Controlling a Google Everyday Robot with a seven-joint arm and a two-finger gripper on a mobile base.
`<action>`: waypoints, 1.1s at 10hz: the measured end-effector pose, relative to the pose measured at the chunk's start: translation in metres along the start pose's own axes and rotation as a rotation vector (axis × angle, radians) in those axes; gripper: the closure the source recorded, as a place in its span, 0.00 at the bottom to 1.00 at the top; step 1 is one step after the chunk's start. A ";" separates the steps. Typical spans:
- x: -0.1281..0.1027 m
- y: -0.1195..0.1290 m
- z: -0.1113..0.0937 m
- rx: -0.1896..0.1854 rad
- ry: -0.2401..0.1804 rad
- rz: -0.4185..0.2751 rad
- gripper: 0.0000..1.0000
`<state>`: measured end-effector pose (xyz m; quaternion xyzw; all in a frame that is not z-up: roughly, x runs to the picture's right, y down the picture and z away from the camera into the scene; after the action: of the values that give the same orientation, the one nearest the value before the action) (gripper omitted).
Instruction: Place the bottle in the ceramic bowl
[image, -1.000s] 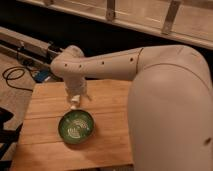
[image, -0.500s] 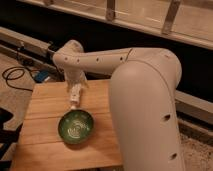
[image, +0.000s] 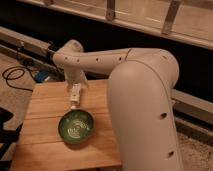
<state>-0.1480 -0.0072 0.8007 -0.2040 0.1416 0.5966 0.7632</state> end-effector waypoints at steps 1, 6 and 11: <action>0.000 -0.004 0.010 0.023 0.006 0.024 0.35; -0.005 -0.002 0.068 0.043 0.051 0.085 0.35; -0.012 0.017 0.090 -0.020 0.076 0.092 0.35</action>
<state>-0.1704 0.0292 0.8825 -0.2271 0.1737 0.6242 0.7270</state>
